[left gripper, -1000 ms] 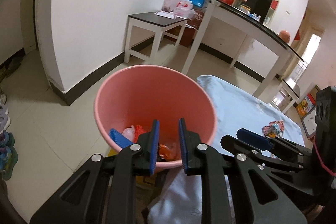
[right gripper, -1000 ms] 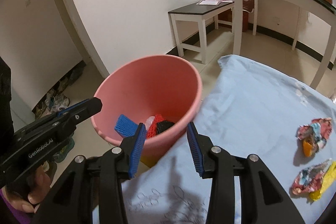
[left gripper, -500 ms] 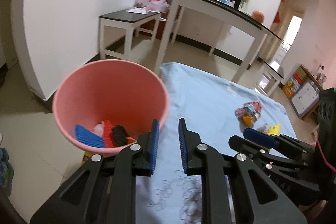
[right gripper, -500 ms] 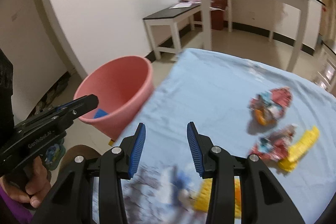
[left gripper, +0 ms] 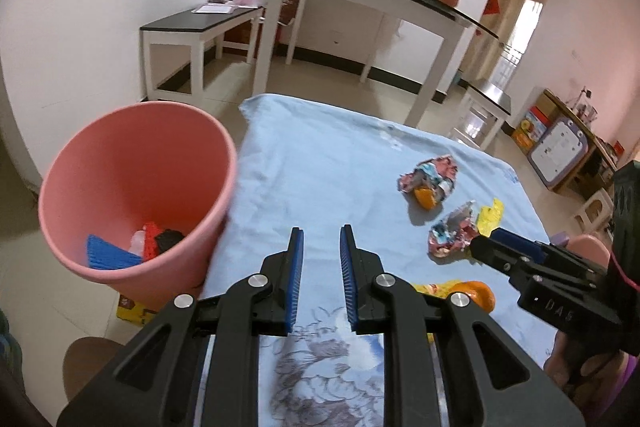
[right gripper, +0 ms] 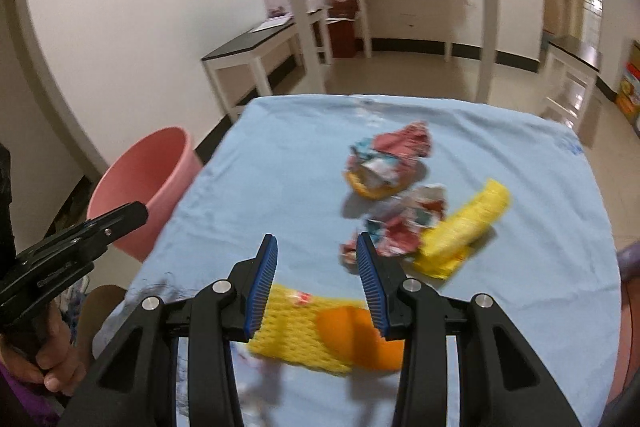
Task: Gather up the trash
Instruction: 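Move both open grippers back over the table, then close the right gripper on the yellow plastic bag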
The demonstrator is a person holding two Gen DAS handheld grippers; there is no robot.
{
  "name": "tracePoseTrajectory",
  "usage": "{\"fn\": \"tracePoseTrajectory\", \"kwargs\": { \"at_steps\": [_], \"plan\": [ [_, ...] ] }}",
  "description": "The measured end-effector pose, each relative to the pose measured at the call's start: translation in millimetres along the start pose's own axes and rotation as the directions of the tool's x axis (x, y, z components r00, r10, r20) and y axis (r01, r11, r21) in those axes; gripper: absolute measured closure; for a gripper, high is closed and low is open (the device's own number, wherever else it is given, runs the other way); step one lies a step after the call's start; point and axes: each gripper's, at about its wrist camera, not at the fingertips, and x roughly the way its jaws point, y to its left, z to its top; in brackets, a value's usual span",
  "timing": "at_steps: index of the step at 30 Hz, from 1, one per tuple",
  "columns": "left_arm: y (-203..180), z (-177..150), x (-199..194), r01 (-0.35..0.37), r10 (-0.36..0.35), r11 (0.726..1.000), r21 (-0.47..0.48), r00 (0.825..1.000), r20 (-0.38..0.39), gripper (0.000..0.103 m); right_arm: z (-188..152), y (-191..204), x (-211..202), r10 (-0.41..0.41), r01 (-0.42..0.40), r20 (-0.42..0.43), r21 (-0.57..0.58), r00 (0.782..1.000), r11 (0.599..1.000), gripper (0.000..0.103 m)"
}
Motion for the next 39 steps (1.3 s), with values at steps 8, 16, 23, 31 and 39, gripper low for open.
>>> {"fn": "tracePoseTrajectory", "kwargs": {
  "at_steps": [8, 16, 23, 31, 39],
  "plan": [
    [-18.1, -5.0, 9.6, 0.042, -0.041, 0.998, 0.039, 0.999, -0.03, 0.084, -7.6, -46.6, -10.5, -0.084, 0.082, 0.015, 0.115, 0.996, 0.99, 0.062],
    [-27.1, -10.6, 15.0, 0.075, -0.071, 0.995, 0.07, 0.996, -0.055, 0.084, -2.4, -74.5, -0.9, -0.093, 0.093, -0.009, 0.247, 0.996, 0.965, 0.061],
    [-36.0, -14.2, 19.1, 0.108, -0.1, 0.989, 0.102, 0.992, -0.074, 0.084, 0.9, -90.4, 27.4, -0.089, 0.112, -0.076, 0.384, 0.993, 0.916, 0.055],
    [-60.4, -17.3, 26.2, 0.19, -0.168, 0.963, 0.193, 0.978, -0.123, 0.084, -1.5, -103.6, 43.6, -0.11, 0.145, -0.106, 0.422, 0.988, 0.895, 0.086],
    [-94.4, -14.3, 51.3, 0.268, -0.214, 0.919, 0.288, 0.955, -0.207, 0.084, -9.7, -115.0, 28.3, -0.102, 0.125, -0.081, 0.39, 0.992, 0.912, 0.097]
  ]
}}
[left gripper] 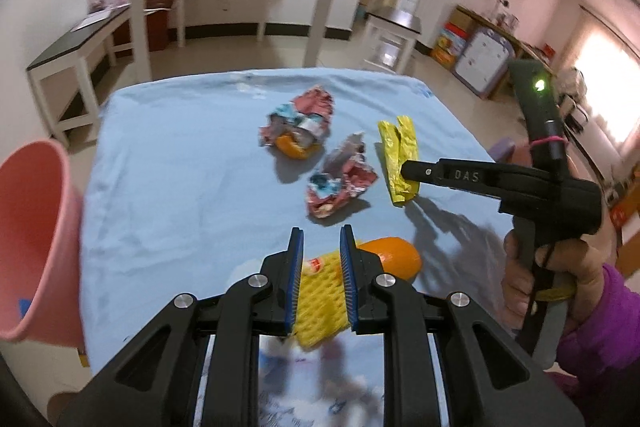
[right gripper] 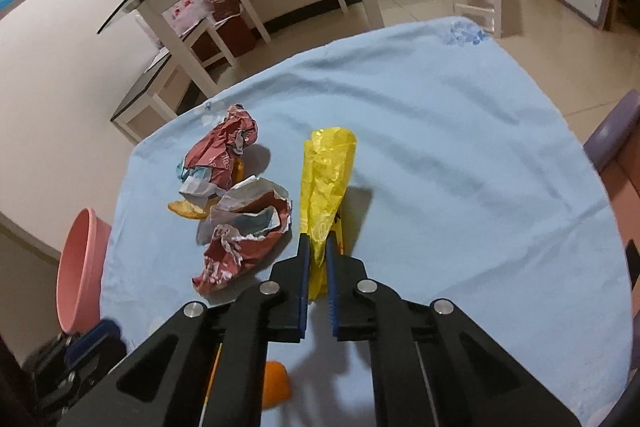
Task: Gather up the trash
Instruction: 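Close the right gripper on the yellow plastic bag, then grasp the crumpled red-and-silver wrapper with the left gripper while the right holds the yellow bag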
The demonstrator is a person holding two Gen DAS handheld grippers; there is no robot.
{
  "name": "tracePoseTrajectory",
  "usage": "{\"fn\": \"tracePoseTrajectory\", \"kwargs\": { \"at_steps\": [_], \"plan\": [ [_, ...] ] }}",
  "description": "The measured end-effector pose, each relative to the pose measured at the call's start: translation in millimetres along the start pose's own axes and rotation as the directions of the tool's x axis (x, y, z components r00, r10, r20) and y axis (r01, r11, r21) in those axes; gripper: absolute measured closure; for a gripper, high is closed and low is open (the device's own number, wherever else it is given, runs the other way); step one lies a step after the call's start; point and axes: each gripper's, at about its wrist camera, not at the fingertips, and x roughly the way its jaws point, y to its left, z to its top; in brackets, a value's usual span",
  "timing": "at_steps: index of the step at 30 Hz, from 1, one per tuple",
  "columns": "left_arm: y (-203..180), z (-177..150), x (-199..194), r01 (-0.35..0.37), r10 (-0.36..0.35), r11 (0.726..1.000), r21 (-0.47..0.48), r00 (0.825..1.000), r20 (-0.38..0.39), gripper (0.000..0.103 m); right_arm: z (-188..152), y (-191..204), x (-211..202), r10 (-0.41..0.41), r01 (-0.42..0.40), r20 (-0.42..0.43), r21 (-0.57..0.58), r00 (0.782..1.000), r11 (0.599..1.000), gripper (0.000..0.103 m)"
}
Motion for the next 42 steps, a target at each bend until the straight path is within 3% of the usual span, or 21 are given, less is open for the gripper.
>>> {"fn": "tracePoseTrajectory", "kwargs": {
  "at_steps": [15, 23, 33, 35, 42],
  "plan": [
    [-22.2, 26.2, 71.9, -0.003, 0.018, 0.992, 0.125, 0.992, -0.123, 0.084, -9.2, -20.3, -16.7, 0.026, -0.027, -0.021, -0.021, 0.999, 0.999, 0.097],
    [-24.5, 28.6, 88.7, -0.035, 0.058, 0.986, 0.165, 0.989, -0.138, 0.084, -8.6, -25.8, -12.8, 0.038, -0.038, -0.038, -0.02, 0.999, 0.999, 0.097],
    [-32.7, 25.2, 91.7, -0.066, 0.089, 0.974, 0.218, 0.991, -0.098, 0.084, -10.9, -28.5, -13.0, 0.042, -0.042, -0.038, -0.018, 0.998, 0.999, 0.097],
    [-36.9, 23.0, 91.0, -0.078, 0.099, 0.97, 0.228, 0.991, -0.084, 0.091, -11.6, -27.9, -14.7, 0.04, -0.041, -0.034, -0.021, 0.999, 0.999, 0.097],
    [-34.8, 22.1, 74.2, -0.065, 0.076, 0.981, 0.18, 0.996, -0.055, 0.094, -13.0, -25.4, -22.6, 0.042, -0.043, -0.016, -0.035, 0.999, 0.998, 0.097]
  ]
}}
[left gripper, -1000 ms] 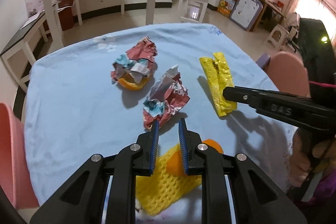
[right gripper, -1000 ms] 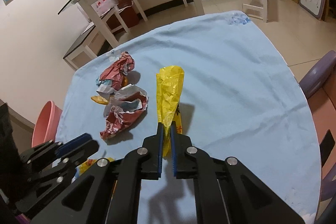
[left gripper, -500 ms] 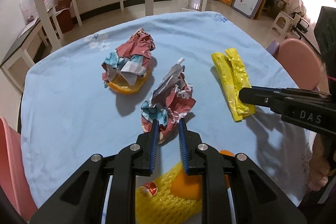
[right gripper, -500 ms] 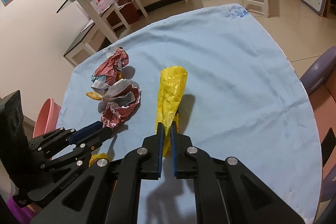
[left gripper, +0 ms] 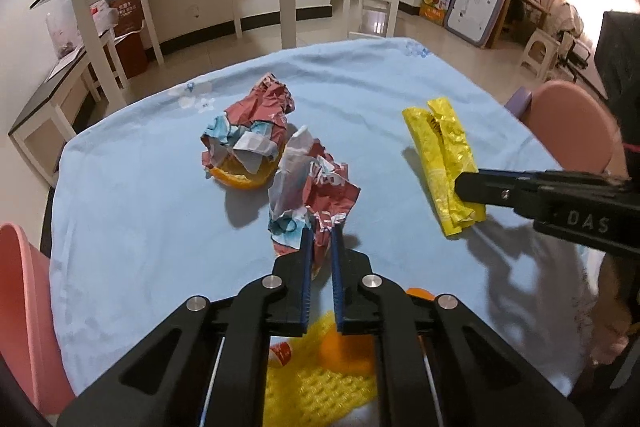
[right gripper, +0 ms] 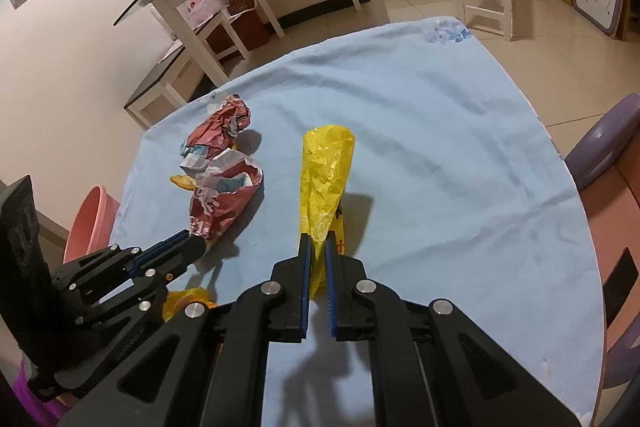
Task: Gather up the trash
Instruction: 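Grasp the crumpled red-and-silver wrapper with the left gripper while the right holds the yellow bag, then carry the wrapper and yellow bag over the pink bucket with both grippers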
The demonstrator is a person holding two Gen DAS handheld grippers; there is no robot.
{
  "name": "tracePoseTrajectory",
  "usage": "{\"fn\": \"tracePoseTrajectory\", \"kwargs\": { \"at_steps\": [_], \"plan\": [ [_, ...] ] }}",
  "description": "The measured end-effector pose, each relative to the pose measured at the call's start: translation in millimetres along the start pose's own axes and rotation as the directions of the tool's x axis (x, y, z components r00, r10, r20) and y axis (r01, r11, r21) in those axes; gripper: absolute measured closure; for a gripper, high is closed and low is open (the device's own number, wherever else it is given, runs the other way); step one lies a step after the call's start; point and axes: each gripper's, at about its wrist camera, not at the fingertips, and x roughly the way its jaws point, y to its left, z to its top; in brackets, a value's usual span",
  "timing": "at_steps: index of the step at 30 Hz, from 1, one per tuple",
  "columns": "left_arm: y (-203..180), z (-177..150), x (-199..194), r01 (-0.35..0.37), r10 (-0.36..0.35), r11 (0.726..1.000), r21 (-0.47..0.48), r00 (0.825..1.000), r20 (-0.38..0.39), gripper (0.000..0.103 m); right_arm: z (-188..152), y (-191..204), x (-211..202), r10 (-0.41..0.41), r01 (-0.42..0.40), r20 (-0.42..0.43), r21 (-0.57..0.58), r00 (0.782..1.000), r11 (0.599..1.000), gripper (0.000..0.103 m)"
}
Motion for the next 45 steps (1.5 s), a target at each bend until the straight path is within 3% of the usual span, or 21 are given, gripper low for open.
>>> {"fn": "tracePoseTrajectory", "kwargs": {
  "at_steps": [14, 27, 45],
  "plan": [
    [14.0, -14.1, -57.4, 0.064, -0.05, 0.984, -0.163, 0.995, 0.087, 0.095, -8.8, 20.5, -19.3, 0.06, -0.058, 0.036, -0.065, 0.998, 0.996, 0.097],
    [45.6, -35.3, -98.1, -0.036, 0.081, 0.946, -0.321, 0.988, 0.128, 0.095, -13.9, 75.6, -19.2, 0.135, -0.127, 0.028, -0.198, 0.99, 0.972, 0.097],
    [81.8, -62.9, -134.6, -0.127, 0.211, 0.888, -0.441, 0.966, 0.147, 0.095, -14.1, 147.1, -6.0, 0.194, -0.185, -0.008, -0.342, 0.981, 0.921, 0.097]
  ]
}}
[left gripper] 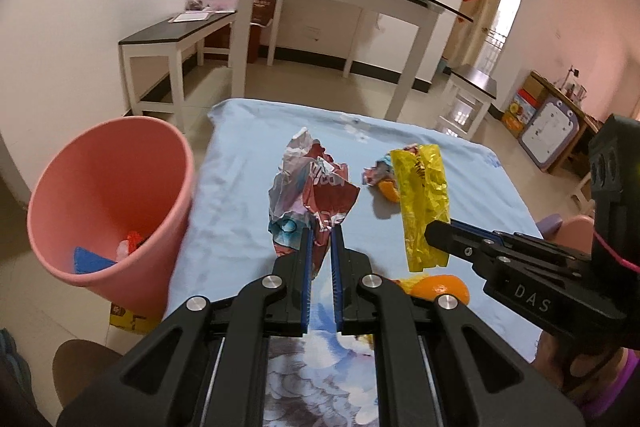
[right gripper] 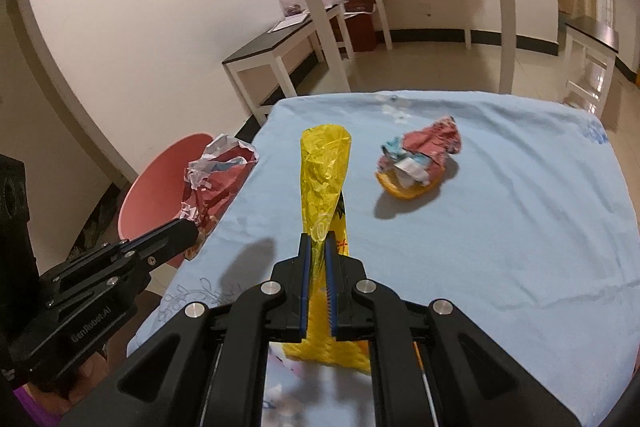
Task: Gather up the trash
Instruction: 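Carry the wrapper and yellow bag over the pink bucket with both grippers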
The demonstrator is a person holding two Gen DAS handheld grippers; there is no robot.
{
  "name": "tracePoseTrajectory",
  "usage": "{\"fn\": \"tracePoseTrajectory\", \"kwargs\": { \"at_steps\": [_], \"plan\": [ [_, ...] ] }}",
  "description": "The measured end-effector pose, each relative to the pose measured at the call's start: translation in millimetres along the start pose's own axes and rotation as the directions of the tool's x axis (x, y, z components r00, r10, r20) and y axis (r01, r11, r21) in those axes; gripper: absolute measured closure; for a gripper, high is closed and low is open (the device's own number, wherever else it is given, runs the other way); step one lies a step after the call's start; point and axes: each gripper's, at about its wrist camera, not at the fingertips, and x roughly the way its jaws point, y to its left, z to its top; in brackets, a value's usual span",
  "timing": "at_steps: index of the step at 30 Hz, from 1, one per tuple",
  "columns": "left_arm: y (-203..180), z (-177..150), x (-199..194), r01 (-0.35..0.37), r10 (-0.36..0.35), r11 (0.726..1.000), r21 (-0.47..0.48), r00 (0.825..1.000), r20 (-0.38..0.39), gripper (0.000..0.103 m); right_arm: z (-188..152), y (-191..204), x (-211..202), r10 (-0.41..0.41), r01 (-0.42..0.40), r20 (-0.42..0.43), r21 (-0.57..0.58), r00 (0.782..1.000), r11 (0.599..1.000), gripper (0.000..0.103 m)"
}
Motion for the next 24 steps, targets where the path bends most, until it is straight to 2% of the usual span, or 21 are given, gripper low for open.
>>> {"fn": "tracePoseTrajectory", "kwargs": {
  "at_steps": [15, 24],
  "plan": [
    [38.7, 2.6, -23.8, -0.066, 0.073, 0.992, -0.111, 0.995, 0.068, 0.095, 18.7, 43.5, 19.1, 0.053, -0.052, 0.006, -0.09, 0.999, 0.995, 0.097],
    [68.8, 5.1, -40.5, -0.123, 0.146, 0.975, -0.186, 0.982, 0.116, 0.095, 35.8, 79.8, 35.7, 0.105, -0.103, 0.006, -0.154, 0.994, 0.983, 0.097]
  ]
}}
